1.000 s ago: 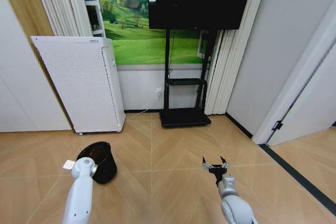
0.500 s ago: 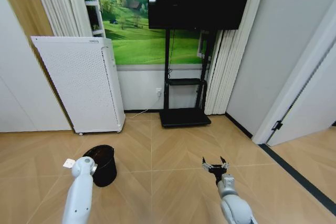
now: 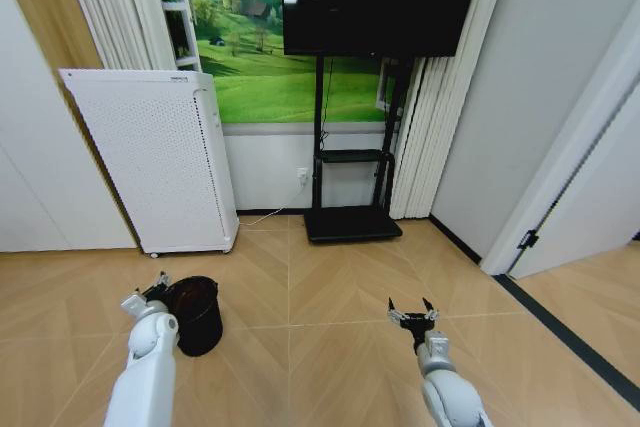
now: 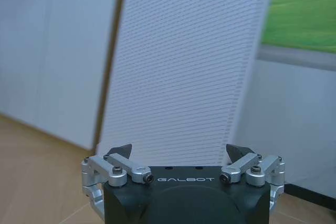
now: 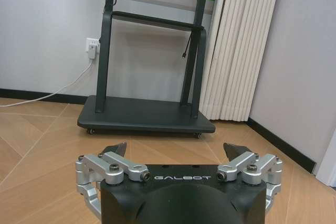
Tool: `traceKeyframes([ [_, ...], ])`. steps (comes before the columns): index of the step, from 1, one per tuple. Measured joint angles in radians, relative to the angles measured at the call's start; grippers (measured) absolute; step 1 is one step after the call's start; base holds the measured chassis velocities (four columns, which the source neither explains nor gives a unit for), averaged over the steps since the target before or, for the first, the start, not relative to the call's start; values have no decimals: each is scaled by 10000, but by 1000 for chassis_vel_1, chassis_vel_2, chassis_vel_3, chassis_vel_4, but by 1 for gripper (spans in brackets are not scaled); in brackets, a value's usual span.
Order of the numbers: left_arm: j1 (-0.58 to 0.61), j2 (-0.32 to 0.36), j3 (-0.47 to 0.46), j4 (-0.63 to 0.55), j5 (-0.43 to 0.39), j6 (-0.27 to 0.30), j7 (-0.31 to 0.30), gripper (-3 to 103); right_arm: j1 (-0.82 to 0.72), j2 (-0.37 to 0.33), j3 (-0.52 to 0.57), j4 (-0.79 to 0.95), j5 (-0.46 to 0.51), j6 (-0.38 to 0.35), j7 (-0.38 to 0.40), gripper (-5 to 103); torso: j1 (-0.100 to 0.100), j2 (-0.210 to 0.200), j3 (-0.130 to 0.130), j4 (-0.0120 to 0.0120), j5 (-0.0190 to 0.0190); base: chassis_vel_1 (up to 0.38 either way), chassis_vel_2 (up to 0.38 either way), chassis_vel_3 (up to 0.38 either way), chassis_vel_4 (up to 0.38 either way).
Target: Pick up the trash bin and place the garbage on the floor into it.
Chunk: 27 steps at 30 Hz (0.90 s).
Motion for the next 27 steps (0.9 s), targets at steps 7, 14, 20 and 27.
traceKeyframes([
  [7, 2046, 91, 802, -1575, 1589, -354, 3405, 100, 124, 591, 126, -498, -775, 647, 75, 100, 0, 0, 1, 2, 0, 0, 0, 0, 0],
  [14, 2608, -36, 1620, -1899, 2007, -239, 3425, 100, 103, 795, 313, -658, -956, 973, 61, 100, 0, 1, 3, -1, -2, 0, 0, 0, 0],
  [20, 2986, -367, 1828, -2516, 2131, -346, 2846, 100, 180, 722, 562, -424, -374, 717, -617, 100, 11, 153, 123, -1, -1, 0, 0, 0, 0],
  [27, 3426, -338, 1636, -3298, 2036, -112, 2831, 100, 684, 219, 463, -679, 1684, 533, -2463, 100, 75, 400, 320, 1, 0, 1, -6, -8, -1],
])
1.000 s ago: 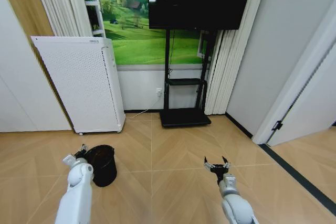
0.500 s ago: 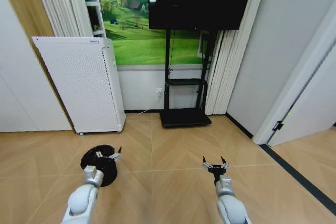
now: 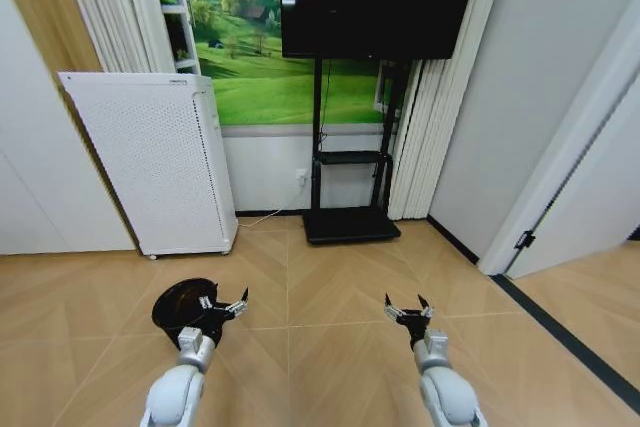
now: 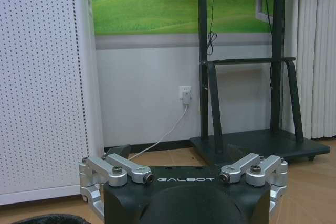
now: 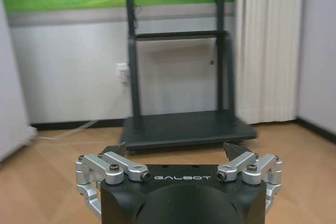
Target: Pick up the trash bin and place the garbage on the floor into it.
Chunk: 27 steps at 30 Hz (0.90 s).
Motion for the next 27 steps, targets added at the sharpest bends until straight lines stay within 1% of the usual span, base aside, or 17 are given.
traceKeyframes([
  [1, 73, 49, -103, -197, -121, 102, -23, 100, 94, -123, -65, -3, 346, -40, -300, 100, 18, 76, 58, 0, -1, 0, 0, 0, 0],
  [2, 129, 98, -228, -421, -315, 242, -146, 100, 147, -218, -116, 34, 456, -89, -408, 100, 37, 148, 114, -2, 0, 0, 0, 0, 0],
  [3, 129, 98, -228, -421, -315, 242, -146, 100, 147, -218, -116, 34, 456, -89, -408, 100, 37, 148, 114, -2, 0, 0, 0, 0, 0],
  [5, 168, 139, -379, -677, -694, 489, -413, 100, 195, -275, -178, 207, 484, -191, -432, 100, 47, 205, 158, -1, -2, 0, 0, 0, 0],
  [6, 168, 139, -379, -677, -694, 489, -413, 100, 195, -275, -178, 207, 484, -191, -432, 100, 47, 205, 158, -1, -2, 0, 0, 0, 0],
  [7, 178, 175, -455, -783, -860, 593, -522, 100, 202, -259, -199, 312, 435, -231, -393, 100, 49, 220, 175, 0, -2, 0, 0, 0, 0],
  [12, 163, 222, -494, -817, -890, 649, -587, 100, 146, -191, -194, 458, 274, -244, -318, 100, 71, 308, 239, 2, -3, 0, 0, 0, 0],
  [15, 84, 192, -471, -810, -832, 681, -639, 100, -12, -164, -111, 582, 173, -237, -258, 100, 114, 458, 345, 0, -2, 0, 0, 0, 0],
  [16, 84, 192, -471, -810, -832, 681, -639, 100, -12, -164, -111, 582, 173, -237, -258, 100, 114, 458, 345, 0, -2, 0, 0, 0, 0],
  [18, 55, 149, -439, -810, -814, 722, -669, 100, -91, -200, 18, 663, 163, -215, -220, 100, 156, 624, 469, -1, -2, 0, 0, 0, 0],
  [22, 55, 149, -439, -815, -810, 728, -671, 100, -93, -234, 51, 709, 169, -214, -197, 100, 191, 732, 540, 0, -2, 0, 0, 0, 0],
  [25, 64, 212, -512, -826, -862, 733, -672, 100, -76, -242, -13, 785, 171, -215, -149, 100, 244, 924, 681, 0, -2, 0, 0, 0, 0],
  [27, 60, 246, -544, -829, -889, 736, -671, 100, -68, -241, -45, 807, 170, -221, -142, 100, 259, 984, 725, 1, -2, 0, 0, 0, 0],
])
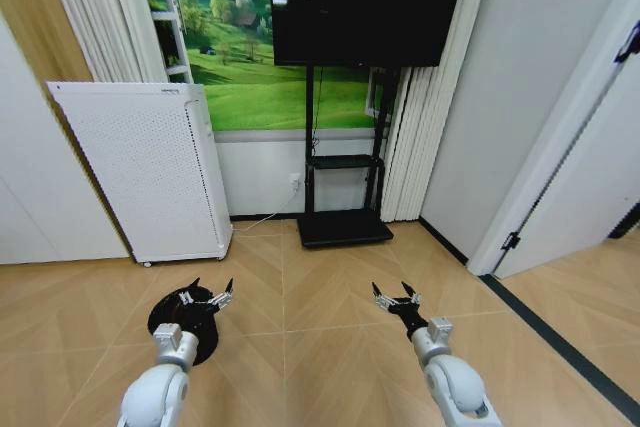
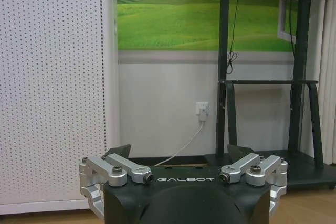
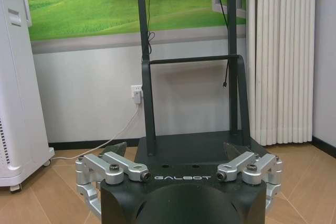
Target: Pick up the trash bin and place the garbage on the floor into it.
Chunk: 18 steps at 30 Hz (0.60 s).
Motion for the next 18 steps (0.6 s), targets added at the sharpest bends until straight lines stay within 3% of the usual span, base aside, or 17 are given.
traceKeyframes([
  [12, -318, 263, -142, 85, -386, 138, -171, 100, 8, -110, -15, 456, 533, -327, 371, 100, 133, 411, 277, -2, -1, 0, 0, 0, 0],
  [18, -380, 236, -60, 47, -890, 606, -1034, 100, -70, 41, 62, 565, 783, -372, 654, 100, 228, 725, 496, -1, 1, 0, 0, 0, 0],
])
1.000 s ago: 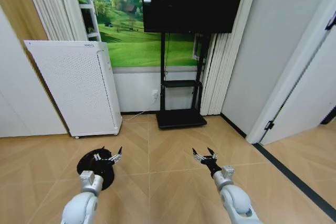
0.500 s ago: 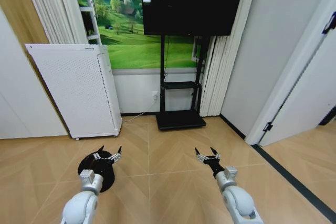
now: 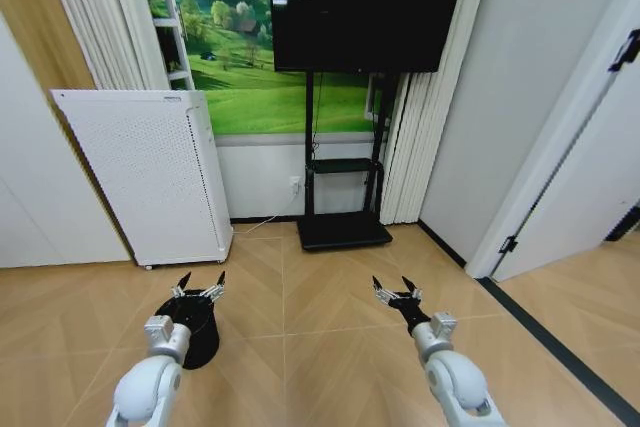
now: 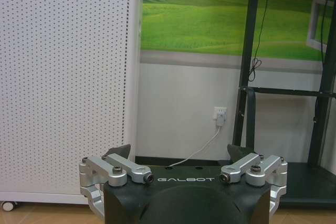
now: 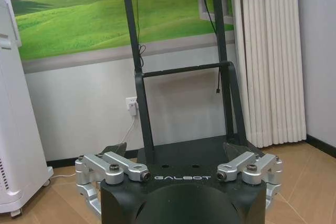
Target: Pick up the trash bin and place the garbage on the floor into it.
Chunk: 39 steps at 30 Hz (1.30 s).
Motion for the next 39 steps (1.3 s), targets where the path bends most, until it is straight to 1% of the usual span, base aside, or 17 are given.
traceKeyframes([
  [4, -59, -48, -23, 74, 168, -51, 14, 100, -13, 180, 92, -42, -128, 261, -25, 100, 60, 180, 120, 0, -1, 0, 0, 0, 0],
  [7, -108, -29, -21, 17, 120, -39, 18, 100, -14, 198, 93, -73, -224, 327, -122, 100, 86, 252, 166, 0, -1, 0, 0, 0, 0],
  [9, -132, 84, -10, -154, -178, 156, -16, 100, 32, 180, 29, -102, -536, 441, -307, 100, 134, 387, 252, -1, 0, 0, 0, 0, 0],
  [13, -48, 190, -22, -304, -316, 318, -68, 100, 126, 158, -43, -174, -962, 583, -364, 100, 166, 476, 309, -1, -1, 0, 0, 0, 0],
  [14, 5, 246, -27, -386, -386, 423, -102, 100, 185, 155, -62, -227, -1231, 691, -414, 100, 179, 509, 329, 0, -1, 0, 0, 0, 0],
  [15, 155, 398, -29, -588, -591, 698, -208, 100, 305, 154, -89, -319, -1736, 854, -491, 100, 206, 584, 374, 1, 0, 0, 0, 0, 0],
  [16, 239, 464, -30, -680, -650, 849, -283, 100, 370, 166, -108, -362, -1921, 914, -503, 100, 226, 631, 401, 3, 0, 0, 0, 0, 0],
  [17, 239, 464, -30, -680, -650, 849, -283, 100, 370, 166, -108, -362, -1921, 914, -503, 100, 226, 631, 401, 3, 0, 0, 0, 0, 0],
  [18, 335, 508, -30, -779, -659, 1030, -415, 100, 446, 184, -128, -394, -2023, 923, -509, 100, 264, 719, 454, 3, 0, 0, 0, 0, 0],
  [19, 335, 508, -30, -779, -659, 1030, -415, 100, 446, 184, -128, -394, -2023, 923, -509, 100, 264, 719, 454, 3, 0, 0, 0, 0, 0],
  [21, 387, 492, -16, -900, -589, 1162, -611, 100, 497, 198, -109, -556, -2054, 981, -537, 100, 318, 872, 552, 0, 1, 0, 0, 0, 0],
  [24, 391, 492, 4, -940, -589, 1198, -661, 100, 480, 198, -80, -588, -2045, 998, -554, 100, 336, 913, 576, 0, 0, 0, 0, 0, 0],
  [25, 368, 501, 19, -960, -583, 1223, -706, 100, 417, 218, -10, -624, -1977, 1004, -561, 100, 367, 994, 624, 0, 0, 0, 0, 0, 0],
  [30, 147, 425, 49, -936, -514, 1209, -713, 100, 174, 206, 228, -587, -1721, 1021, -572, 100, 446, 1239, 790, -1, -1, 0, 0, 0, 0],
  [34, 99, 425, 78, -995, -509, 1206, -683, 100, 135, 177, 292, -583, -1684, 1023, -581, 100, 476, 1313, 836, -1, 0, 0, 0, 0, 0],
  [36, 64, 385, 88, -1145, -524, 1084, -660, 100, 111, 149, 336, -502, -1579, 1012, -582, 100, 540, 1467, 928, -1, 0, 0, 0, 0, 0],
  [39, 107, 354, 26, -1214, -589, 949, -640, 100, 111, 136, 333, -399, -1539, 935, -581, 100, 572, 1566, 993, -1, 0, 0, 0, 0, 0],
])
